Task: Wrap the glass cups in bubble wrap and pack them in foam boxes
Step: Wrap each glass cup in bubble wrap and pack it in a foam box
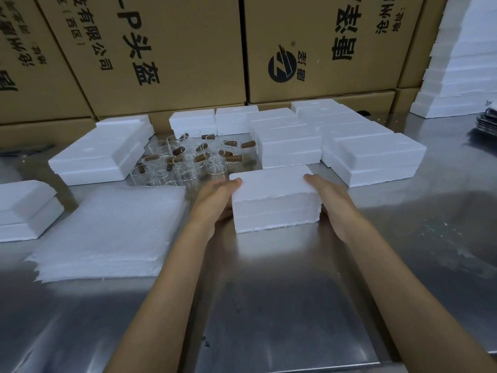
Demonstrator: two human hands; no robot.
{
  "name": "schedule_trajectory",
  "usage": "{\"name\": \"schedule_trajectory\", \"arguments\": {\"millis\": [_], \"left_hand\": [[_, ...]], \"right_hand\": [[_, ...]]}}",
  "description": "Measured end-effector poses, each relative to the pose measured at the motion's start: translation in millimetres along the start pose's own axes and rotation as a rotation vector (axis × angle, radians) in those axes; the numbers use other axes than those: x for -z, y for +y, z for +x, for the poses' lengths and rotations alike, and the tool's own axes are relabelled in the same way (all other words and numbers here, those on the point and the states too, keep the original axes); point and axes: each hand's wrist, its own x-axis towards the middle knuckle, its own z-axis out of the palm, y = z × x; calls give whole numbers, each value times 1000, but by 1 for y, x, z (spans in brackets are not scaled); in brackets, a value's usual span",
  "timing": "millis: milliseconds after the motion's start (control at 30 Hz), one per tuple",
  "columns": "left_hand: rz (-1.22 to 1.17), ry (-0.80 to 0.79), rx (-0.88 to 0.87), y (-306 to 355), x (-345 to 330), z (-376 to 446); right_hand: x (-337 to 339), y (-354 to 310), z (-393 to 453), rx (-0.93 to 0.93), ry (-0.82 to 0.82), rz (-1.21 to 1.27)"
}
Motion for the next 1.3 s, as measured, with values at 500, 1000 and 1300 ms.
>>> {"name": "schedule_trajectory", "arguments": {"millis": [500,1000,1300], "left_hand": [[147,464,-275,91,89,-2],[717,601,-98,78,285,104],[831,526,43,56,329,141]], "right_hand": [[-102,-92,-49,103,-419,27],[-354,-95,3,8,-446,-65],[-406,-69,25,-100,-494,-141]]}}
